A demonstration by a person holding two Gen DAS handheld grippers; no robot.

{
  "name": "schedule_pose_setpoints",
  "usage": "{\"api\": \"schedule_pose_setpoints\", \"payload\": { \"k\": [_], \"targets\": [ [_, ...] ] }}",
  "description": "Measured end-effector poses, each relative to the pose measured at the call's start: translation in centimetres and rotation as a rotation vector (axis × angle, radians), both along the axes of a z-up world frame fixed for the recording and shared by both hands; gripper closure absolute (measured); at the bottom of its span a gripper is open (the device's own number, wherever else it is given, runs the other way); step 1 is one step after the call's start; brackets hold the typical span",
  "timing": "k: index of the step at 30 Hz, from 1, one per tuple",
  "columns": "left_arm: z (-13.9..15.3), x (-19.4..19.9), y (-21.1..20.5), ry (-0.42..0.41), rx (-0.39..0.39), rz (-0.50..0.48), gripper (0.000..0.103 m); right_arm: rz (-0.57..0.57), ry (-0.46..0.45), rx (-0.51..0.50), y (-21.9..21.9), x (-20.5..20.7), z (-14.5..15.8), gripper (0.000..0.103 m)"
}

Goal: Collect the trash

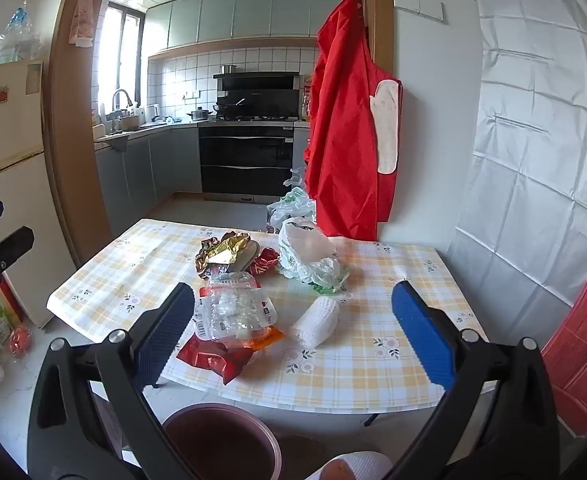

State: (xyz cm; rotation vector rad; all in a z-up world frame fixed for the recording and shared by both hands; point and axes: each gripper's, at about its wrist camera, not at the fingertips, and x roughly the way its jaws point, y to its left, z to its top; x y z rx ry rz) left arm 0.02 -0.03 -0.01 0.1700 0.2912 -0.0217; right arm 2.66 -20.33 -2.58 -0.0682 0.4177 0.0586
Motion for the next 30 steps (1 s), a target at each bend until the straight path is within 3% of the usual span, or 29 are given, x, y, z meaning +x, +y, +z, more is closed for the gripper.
{"api": "schedule_pose_setpoints", "payload": {
  "k": [30],
  "targets": [
    [-0.21, -0.15, -0.53, 0.001, 0.004, -0.002, 0.005, -0.006, 0.004, -0.003, 0.00, 0.01, -0.19, 0.006]
  ]
}}
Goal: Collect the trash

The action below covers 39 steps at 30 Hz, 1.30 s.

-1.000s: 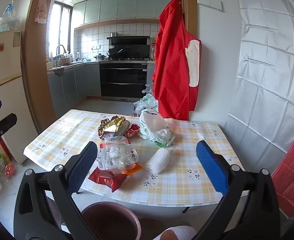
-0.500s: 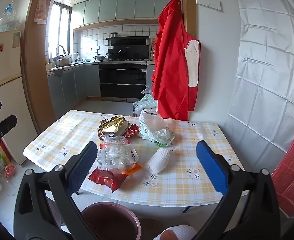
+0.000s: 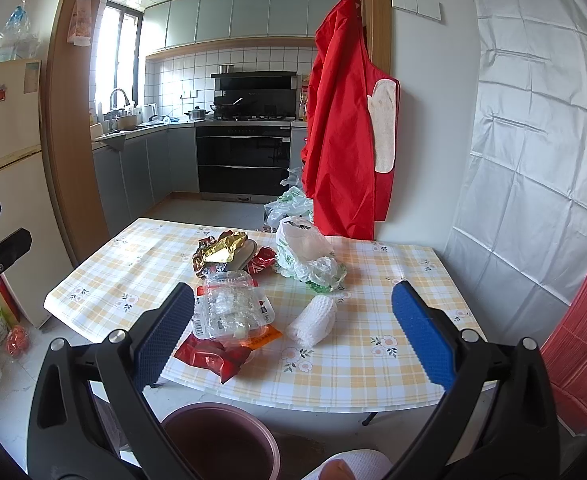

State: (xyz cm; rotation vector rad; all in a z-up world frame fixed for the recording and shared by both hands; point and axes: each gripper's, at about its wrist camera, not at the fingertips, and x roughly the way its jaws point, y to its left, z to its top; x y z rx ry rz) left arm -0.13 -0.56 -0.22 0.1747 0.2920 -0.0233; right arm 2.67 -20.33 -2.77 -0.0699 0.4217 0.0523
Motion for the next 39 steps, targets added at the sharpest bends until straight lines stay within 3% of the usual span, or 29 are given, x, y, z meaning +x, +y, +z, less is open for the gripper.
{"api": "schedule_pose_setpoints", "payload": {
  "k": [39],
  "targets": [
    [-1.0, 0.3, 0.4, 0.011, -0.001, -0.008, 0.005, -0.009, 0.011, -0.013, -0.7, 0.1, -0.3, 0.006]
  ]
}}
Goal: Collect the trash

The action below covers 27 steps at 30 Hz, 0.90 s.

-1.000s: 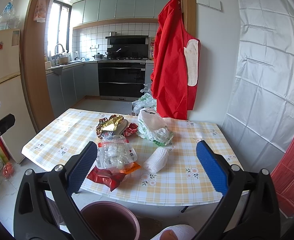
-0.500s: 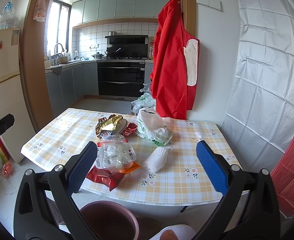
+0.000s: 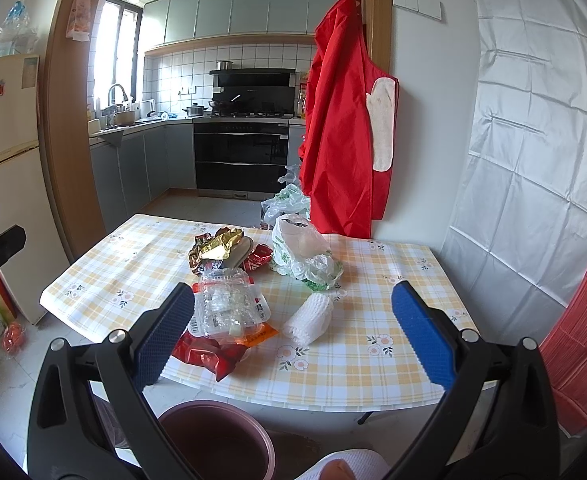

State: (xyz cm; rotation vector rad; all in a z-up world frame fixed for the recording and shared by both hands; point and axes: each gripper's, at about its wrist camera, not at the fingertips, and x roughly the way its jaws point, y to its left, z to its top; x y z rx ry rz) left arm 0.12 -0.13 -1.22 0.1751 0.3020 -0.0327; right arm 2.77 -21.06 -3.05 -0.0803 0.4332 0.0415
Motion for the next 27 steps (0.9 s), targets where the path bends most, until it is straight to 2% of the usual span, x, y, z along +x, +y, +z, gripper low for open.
{"api": "schedule_pose_setpoints", "payload": {
  "k": [19, 23, 27],
  "targets": [
    [0.4, 0.1, -0.1, 0.018, -0.020, -0.014, 0.005, -0.007, 0.018, -0.001, 0.0, 0.3, -0.3, 0.006],
    [-0.6, 1.3, 0.2, 0.061, -0.056, -0.007, 0.005, -0.001, 0.035, 0.004, -0.1, 1.0, -1.4, 0.006],
    [-3.2, 3.1, 0.8, 0.105, -0.104, 0.000, 0.005, 0.007, 0.065, 0.052, -1.0, 2.2, -3.7, 0.006]
  ]
}}
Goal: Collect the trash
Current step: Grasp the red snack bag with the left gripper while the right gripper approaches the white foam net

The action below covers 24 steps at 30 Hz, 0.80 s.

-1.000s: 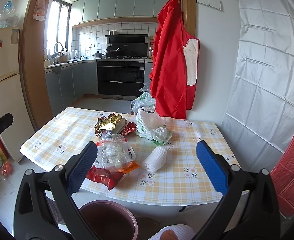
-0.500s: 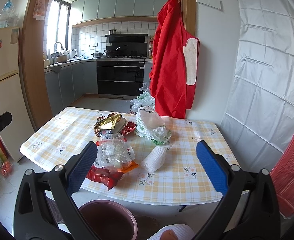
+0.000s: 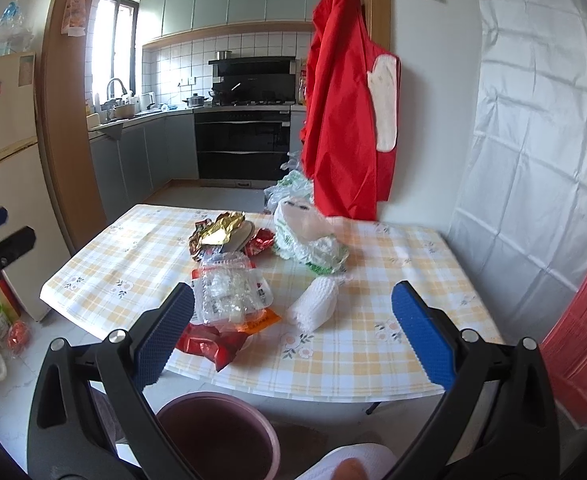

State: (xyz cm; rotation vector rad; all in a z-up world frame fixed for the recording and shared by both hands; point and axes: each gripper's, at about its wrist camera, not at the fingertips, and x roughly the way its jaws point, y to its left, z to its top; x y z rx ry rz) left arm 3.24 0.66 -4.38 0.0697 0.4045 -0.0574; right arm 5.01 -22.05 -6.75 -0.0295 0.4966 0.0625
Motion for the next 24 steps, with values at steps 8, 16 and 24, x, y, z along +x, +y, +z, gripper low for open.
{"api": "schedule_pose_setpoints", "payload": {
  "k": [8, 16, 24],
  "targets": [
    [-7.4, 4.6, 1.8, 0.217, -0.087, 0.009, 0.005, -0.037, 0.119, 0.063, -1.9, 3.3, -7.5, 0.006],
    [-14.2, 8.1, 2.4, 0.417, -0.139, 0.027, 0.005, -0.014, 0.259, 0.124, -2.6, 6.8, -14.4, 0.006],
    [-17.0, 10.5, 1.8, 0.497, -0.170, 0.033, 0.005, -0.044, 0.325, 0.147, -3.7, 8.9, -18.4, 0.006]
  ]
}}
